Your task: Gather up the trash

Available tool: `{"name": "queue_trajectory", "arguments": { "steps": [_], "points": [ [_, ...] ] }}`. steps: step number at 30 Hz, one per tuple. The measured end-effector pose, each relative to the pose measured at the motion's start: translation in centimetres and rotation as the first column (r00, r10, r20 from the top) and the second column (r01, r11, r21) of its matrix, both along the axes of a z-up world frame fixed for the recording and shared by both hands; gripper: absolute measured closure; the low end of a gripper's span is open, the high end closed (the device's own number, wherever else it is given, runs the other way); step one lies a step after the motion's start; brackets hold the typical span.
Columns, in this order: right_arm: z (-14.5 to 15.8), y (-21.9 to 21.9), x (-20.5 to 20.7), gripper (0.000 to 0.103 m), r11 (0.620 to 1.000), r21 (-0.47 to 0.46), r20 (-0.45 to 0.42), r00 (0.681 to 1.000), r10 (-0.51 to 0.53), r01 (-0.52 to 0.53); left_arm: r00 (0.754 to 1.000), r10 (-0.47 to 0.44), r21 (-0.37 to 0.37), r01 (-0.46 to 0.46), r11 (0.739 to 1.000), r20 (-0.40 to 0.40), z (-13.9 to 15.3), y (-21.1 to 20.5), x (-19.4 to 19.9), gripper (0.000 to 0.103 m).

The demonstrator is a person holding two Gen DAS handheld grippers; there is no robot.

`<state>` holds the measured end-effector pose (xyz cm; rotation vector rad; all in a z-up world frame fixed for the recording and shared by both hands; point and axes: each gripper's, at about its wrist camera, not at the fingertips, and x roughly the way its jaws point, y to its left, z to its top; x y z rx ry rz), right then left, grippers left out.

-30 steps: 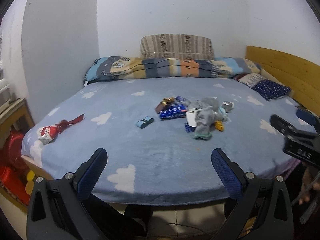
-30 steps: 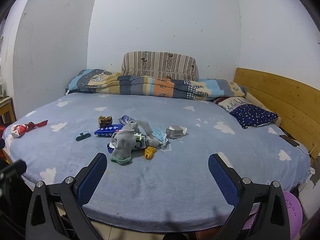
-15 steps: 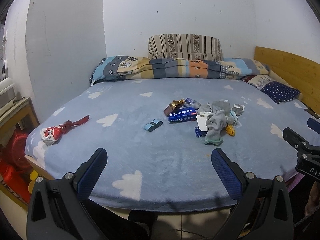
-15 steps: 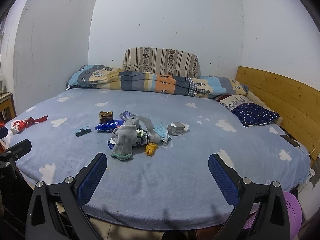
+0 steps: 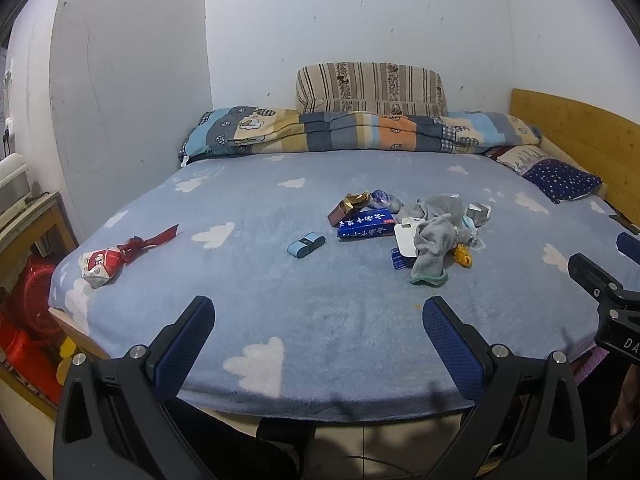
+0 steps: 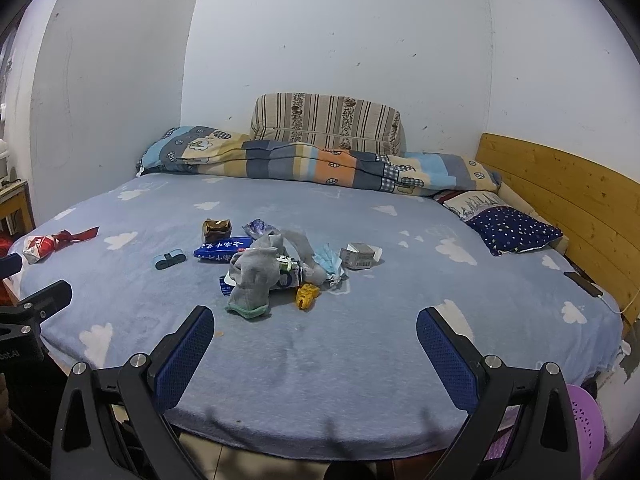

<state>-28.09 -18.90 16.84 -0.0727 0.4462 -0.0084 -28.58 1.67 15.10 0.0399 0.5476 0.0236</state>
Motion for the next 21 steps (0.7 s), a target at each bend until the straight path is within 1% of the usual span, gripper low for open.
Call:
{"name": "queue_trajectory", "arguments": {
  "steps": [5, 10, 17, 19, 21],
  "points": [
    [0.0, 0.0, 0.0, 0.001, 1.000, -0.009, -0.011, 1.000, 0.002, -0.002, 1.000, 0.000, -0.002, 0.000, 1.000, -0.009, -0.3, 0.0, 0.2, 0.000],
    [-0.4, 0.1, 0.2, 0.001, 1.000, 0.007, -0.002, 1.000, 0.000, 0.000, 1.000, -0.004, -0.008, 0.004, 1.000, -0.017, -0.4, 0.1, 0.6, 0.000],
    [-0.5, 0.3, 0.3, 0.001, 1.000, -0.009, -0.039, 0.999, 0.006, -0.007, 0.999, -0.025, -0.016, 0.025, 1.000, -0.039, -0.7, 0.0, 1.4, 0.000],
    [-0.5, 0.3, 0.4, 0.001, 1.000, -0.004, -0.036, 0.999, 0.010, -0.010, 0.998, -0.031, -0.019, 0.030, 0.999, -0.055, -0.9, 0.1, 2.0, 0.000],
    [-0.5, 0.1, 0.6, 0.001, 1.000, 0.021, -0.048, 0.999, 0.021, -0.020, 0.997, -0.032, -0.022, 0.030, 0.999, -0.071, -1.0, 0.4, 2.8, 0.000]
  ]
}}
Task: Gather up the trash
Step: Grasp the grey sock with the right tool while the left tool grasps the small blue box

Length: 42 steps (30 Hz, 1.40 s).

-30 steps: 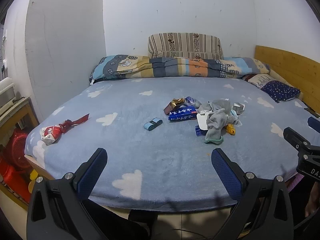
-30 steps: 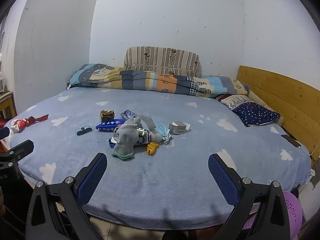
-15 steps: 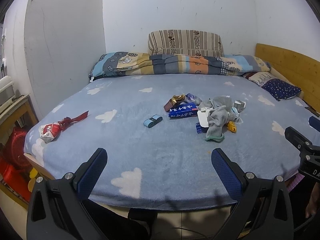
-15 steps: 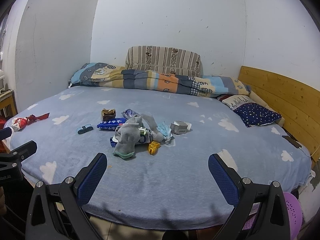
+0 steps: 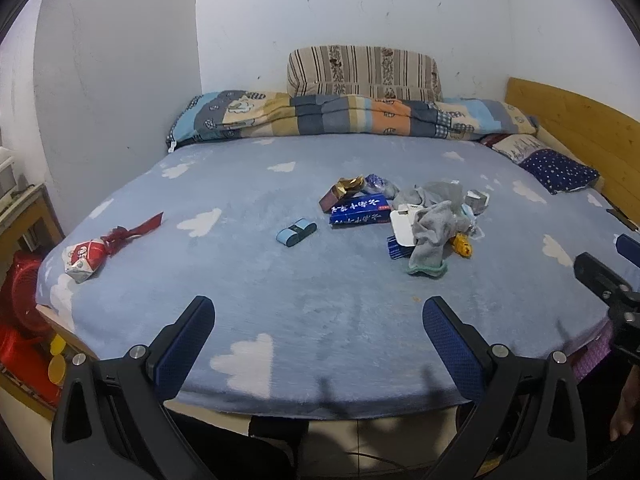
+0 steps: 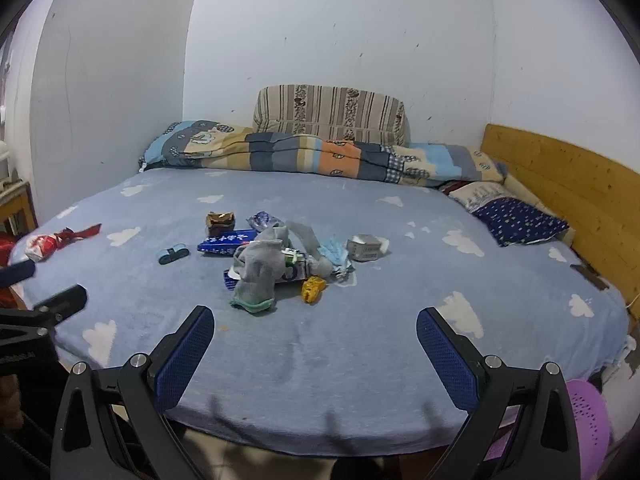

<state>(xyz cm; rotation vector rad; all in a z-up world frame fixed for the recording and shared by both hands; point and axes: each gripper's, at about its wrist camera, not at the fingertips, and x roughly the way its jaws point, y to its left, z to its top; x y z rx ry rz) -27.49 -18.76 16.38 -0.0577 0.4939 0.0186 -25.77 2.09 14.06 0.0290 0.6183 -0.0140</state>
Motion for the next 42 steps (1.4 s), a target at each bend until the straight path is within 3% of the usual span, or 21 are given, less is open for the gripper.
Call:
{"name": "queue_trajectory", "arguments": {
  "steps": [6, 14, 17, 22, 24, 28, 29, 32, 36, 38, 42],
  "points": [
    [0.4, -0.2, 2.4, 0.001, 0.991, 0.111, -0.043, 0.996, 0.083, -0.078, 0.996, -0.025, -0.049, 0.020, 0.999, -0.090, -0.5, 1.5, 4.1, 0.000],
    [0.7, 0.8, 6.3, 0.003, 0.957, 0.229, -0.102, 0.973, 0.205, -0.178, 0.986, 0.028, -0.055, -0.037, 0.998, -0.165, -0.8, 3.7, 9.8, 0.000],
    [-0.5, 1.0, 8.9, 0.006, 0.947, 0.261, -0.177, 0.955, 0.236, -0.186, 0.972, 0.072, -0.016, -0.077, 0.997, -0.222, -1.3, 4.8, 12.4, 0.000],
    [-3.1, 1.7, 14.0, 0.019, 0.935, 0.314, -0.308, 0.913, 0.266, -0.167, 0.945, 0.103, -0.080, -0.134, 0.988, -0.310, -2.4, 7.0, 15.6, 0.000],
    [-4.7, 2.4, 16.3, 0.025, 0.937, 0.309, -0.368, 0.888, 0.275, -0.162, 0.944, 0.093, -0.081, -0.125, 0.989, -0.315, -2.5, 7.0, 16.4, 0.000],
    [-7.6, 4.1, 20.2, 0.025, 0.951, 0.250, -0.430, 0.859, 0.278, -0.183, 0.944, 0.037, -0.065, -0.062, 0.996, -0.327, -2.9, 6.3, 19.0, 0.000],
    [-8.3, 4.5, 21.0, 0.030, 0.955, 0.224, -0.434, 0.857, 0.277, -0.195, 0.941, 0.014, -0.072, -0.041, 0.997, -0.338, -3.1, 6.1, 19.9, 0.000],
    [-9.4, 4.5, 22.1, 0.081, 0.959, 0.218, -0.471, 0.842, 0.264, -0.179, 0.934, -0.030, -0.058, 0.010, 0.998, -0.356, -4.0, 5.4, 22.3, 0.003],
    [-8.7, 2.6, 21.6, 0.086, 0.950, 0.292, -0.483, 0.839, 0.250, -0.115, 0.931, -0.036, 0.027, 0.049, 0.998, -0.364, -5.6, 4.5, 25.8, 0.014],
    [-7.5, 2.0, 20.7, 0.086, 0.948, 0.296, -0.453, 0.856, 0.248, -0.118, 0.920, -0.039, 0.041, 0.060, 0.997, -0.390, -6.7, 4.3, 27.2, 0.016],
    [-5.8, 0.4, 19.3, 0.086, 0.938, 0.329, -0.397, 0.886, 0.240, -0.107, 0.899, -0.059, 0.050, 0.089, 0.995, -0.434, -9.0, 4.2, 28.9, 0.030]
  ]
}}
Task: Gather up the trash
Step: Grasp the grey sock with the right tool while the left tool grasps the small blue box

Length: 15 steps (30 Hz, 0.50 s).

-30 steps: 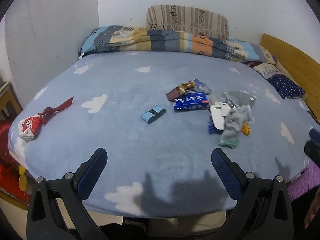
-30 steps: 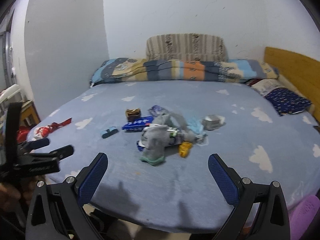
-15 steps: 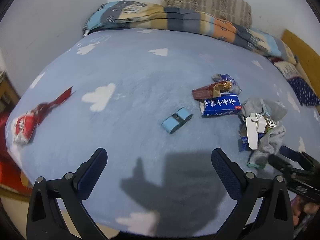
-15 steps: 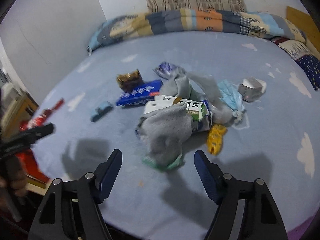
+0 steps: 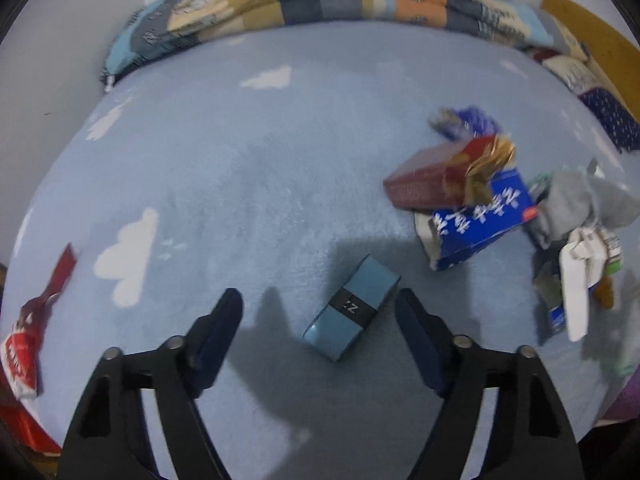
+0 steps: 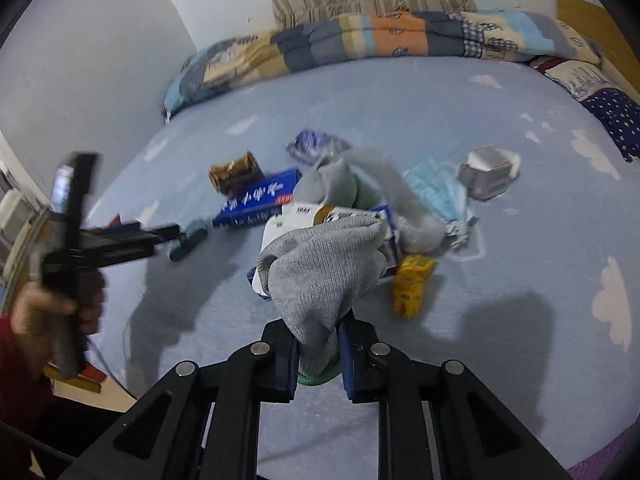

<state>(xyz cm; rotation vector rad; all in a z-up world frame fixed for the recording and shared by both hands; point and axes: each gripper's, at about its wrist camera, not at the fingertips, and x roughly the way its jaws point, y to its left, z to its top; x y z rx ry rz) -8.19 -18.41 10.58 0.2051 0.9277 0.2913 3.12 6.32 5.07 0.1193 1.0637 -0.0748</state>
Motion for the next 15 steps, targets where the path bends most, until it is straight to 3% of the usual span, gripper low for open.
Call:
{"name": "queue_trajectory", "arguments": {
  "steps": [3, 7, 9, 13, 15],
  "points": [
    [0.9, -0.8, -0.3, 0.086, 0.999, 0.038, 0.023, 1.000, -0.013, 0.012, 0.998, -0.028, 0.009, 0.028, 1.000, -0.058, -2.0, -0.1, 0.2, 0.038],
    [2.2, -0.5, -0.5, 0.086, 0.998, 0.055, 0.056, 0.998, -0.012, 0.009, 0.998, -0.036, -0.004, 0.036, 0.999, -0.045, -2.7, 0.3, -0.1, 0.037],
    [2.6, -0.2, -0.5, 0.086, 0.998, 0.059, 0.077, 0.997, -0.007, 0.002, 0.999, -0.018, -0.030, 0.017, 0.999, -0.033, -3.0, 0.9, -0.1, 0.030],
    [2.9, -0.1, -0.8, 0.086, 0.998, 0.058, 0.101, 0.995, -0.003, -0.003, 1.000, -0.016, -0.007, 0.016, 1.000, 0.000, -3.5, 1.4, -0.5, 0.018],
    [2.9, -0.3, -0.9, 0.086, 0.998, 0.061, 0.100, 0.995, -0.007, 0.001, 0.999, 0.032, -0.002, -0.032, 0.999, -0.017, -3.9, 2.0, -0.1, 0.000]
  ]
}}
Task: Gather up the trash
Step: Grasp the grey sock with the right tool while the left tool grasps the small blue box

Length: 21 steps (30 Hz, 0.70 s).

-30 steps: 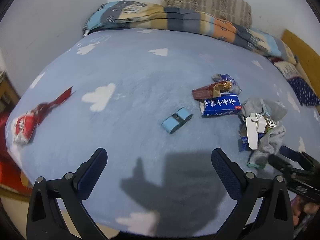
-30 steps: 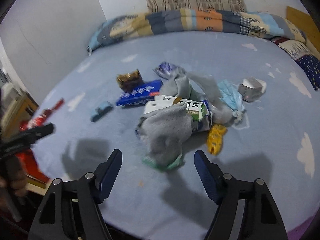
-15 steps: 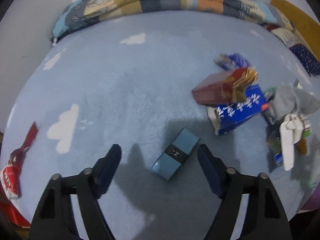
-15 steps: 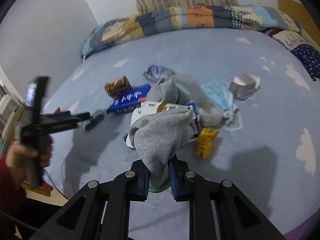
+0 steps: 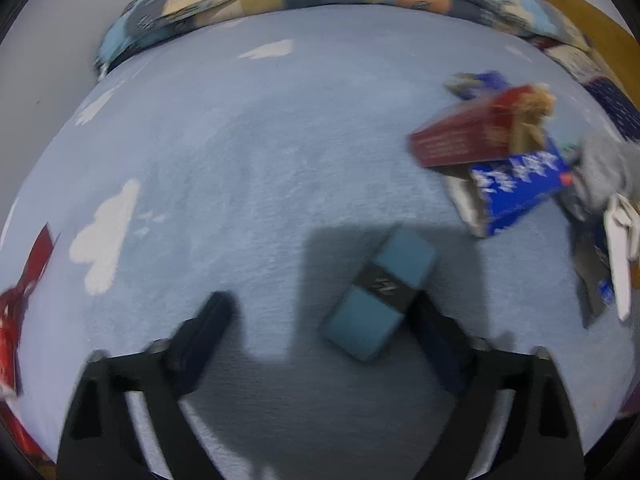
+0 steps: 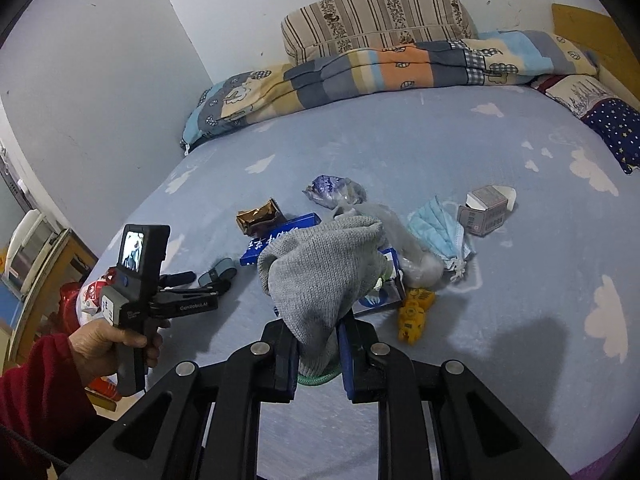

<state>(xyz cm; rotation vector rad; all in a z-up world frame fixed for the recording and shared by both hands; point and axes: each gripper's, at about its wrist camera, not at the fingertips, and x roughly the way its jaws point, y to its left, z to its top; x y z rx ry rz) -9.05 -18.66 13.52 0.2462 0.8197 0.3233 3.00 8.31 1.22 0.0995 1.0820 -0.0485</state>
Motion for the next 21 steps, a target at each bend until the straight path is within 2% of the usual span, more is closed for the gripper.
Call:
{"name": "queue_trajectory", "arguments": {
  "steps": [2, 4, 7, 9, 11, 13, 15, 17, 21],
  "points": [
    [0.0, -0.3, 0.0, 0.086, 1.000, 0.005, -0.002, 1.000, -0.007, 0.007, 0.999, 0.029, -0.047, -0.031, 0.998, -0.043, -0.2, 1.1, 0.6, 0.000],
    [0.0, -0.4, 0.0, 0.086, 1.000, 0.001, 0.003, 1.000, -0.014, 0.014, 0.999, 0.005, -0.034, -0.007, 0.999, -0.046, 0.2, 0.9, 0.8, 0.001],
    [0.1, -0.5, 0.1, 0.086, 1.000, 0.002, 0.006, 1.000, -0.016, 0.016, 0.998, -0.056, 0.023, 0.056, 0.998, 0.003, 0.9, -0.1, 0.3, 0.015],
    [0.1, -0.5, 0.1, 0.086, 1.000, 0.004, 0.004, 1.000, -0.017, 0.017, 0.993, -0.112, 0.064, 0.110, 0.992, 0.034, 1.4, -1.1, -0.1, 0.036],
    [0.1, -0.6, 0.2, 0.086, 1.000, 0.007, 0.002, 1.000, -0.017, 0.017, 0.989, -0.145, 0.099, 0.140, 0.985, 0.041, 1.5, -2.1, -0.1, 0.044],
    [0.0, -0.5, 0.3, 0.086, 1.000, 0.005, 0.003, 1.000, -0.017, 0.017, 0.986, -0.162, 0.109, 0.157, 0.982, 0.044, 1.4, -2.7, -0.1, 0.050],
    [0.0, -0.5, 0.3, 0.086, 1.000, 0.005, 0.003, 1.000, -0.018, 0.018, 0.983, -0.177, 0.092, 0.173, 0.981, 0.041, 1.3, -3.0, 0.0, 0.063],
    [0.0, -0.5, 0.3, 0.086, 1.000, 0.004, 0.001, 1.000, -0.017, 0.017, 0.981, -0.192, 0.075, 0.189, 0.979, 0.038, 1.4, -3.2, -0.3, 0.069],
    [-0.1, -0.5, 0.4, 0.086, 1.000, 0.000, -0.002, 1.000, -0.020, 0.020, 0.980, -0.189, 0.037, 0.188, 0.982, 0.056, 1.7, -2.7, -0.9, 0.072]
  ]
}}
